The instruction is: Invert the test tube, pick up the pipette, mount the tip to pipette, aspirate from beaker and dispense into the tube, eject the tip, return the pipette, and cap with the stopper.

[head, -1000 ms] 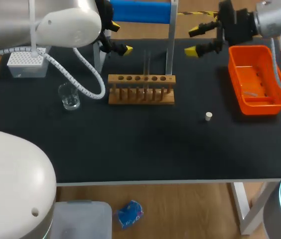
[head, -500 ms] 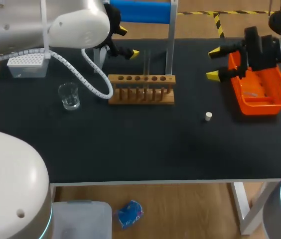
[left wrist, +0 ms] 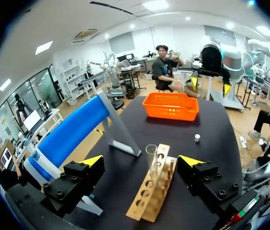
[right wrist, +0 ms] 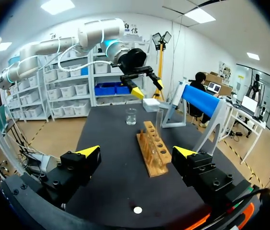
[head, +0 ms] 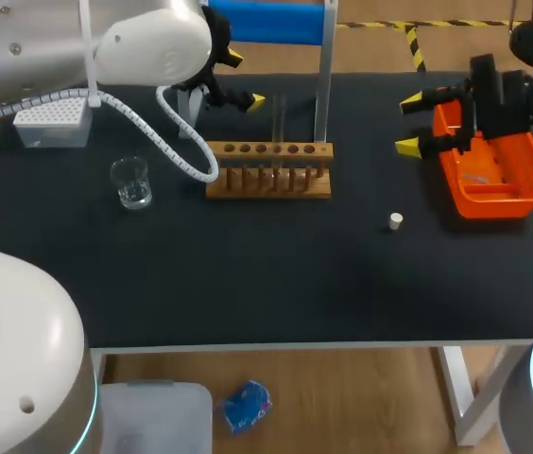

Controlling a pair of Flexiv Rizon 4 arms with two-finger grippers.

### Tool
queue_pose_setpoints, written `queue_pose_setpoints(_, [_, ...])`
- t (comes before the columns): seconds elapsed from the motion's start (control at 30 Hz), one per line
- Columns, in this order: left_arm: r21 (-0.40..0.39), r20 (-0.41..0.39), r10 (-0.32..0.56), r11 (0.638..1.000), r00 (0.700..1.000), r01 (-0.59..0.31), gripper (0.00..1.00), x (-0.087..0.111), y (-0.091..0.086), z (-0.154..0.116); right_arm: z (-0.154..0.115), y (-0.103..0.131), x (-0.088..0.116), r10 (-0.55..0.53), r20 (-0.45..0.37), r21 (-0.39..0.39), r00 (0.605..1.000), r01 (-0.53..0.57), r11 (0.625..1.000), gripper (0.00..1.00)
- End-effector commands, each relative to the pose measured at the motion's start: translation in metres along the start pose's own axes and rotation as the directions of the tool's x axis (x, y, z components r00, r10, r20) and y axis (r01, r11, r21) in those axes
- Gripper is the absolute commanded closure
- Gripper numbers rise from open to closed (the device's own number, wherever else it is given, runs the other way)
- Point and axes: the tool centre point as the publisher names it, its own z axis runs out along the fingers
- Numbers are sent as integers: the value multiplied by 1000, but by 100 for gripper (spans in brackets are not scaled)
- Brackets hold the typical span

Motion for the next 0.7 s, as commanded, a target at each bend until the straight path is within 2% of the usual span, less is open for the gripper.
queue_pose_setpoints(0.03, [19,-437,19,1000,899,-12,0,-3,1,1,0,0,0,0,0,1,1000,0,1000,0])
queue_pose_setpoints(0.43, [26,-518,35,999,855,-25,0,-3,8,7,0,0,0,0,0,1,1000,0,1000,0])
queue_pose_setpoints(0.6, [13,-533,32,999,845,-29,0,3,13,2,0,0,0,0,0,1,1000,0,1000,0])
queue_pose_setpoints(0.7, [19,-529,10,1000,849,0,0,6,22,-4,0,0,0,0,0,1,1000,0,1000,0])
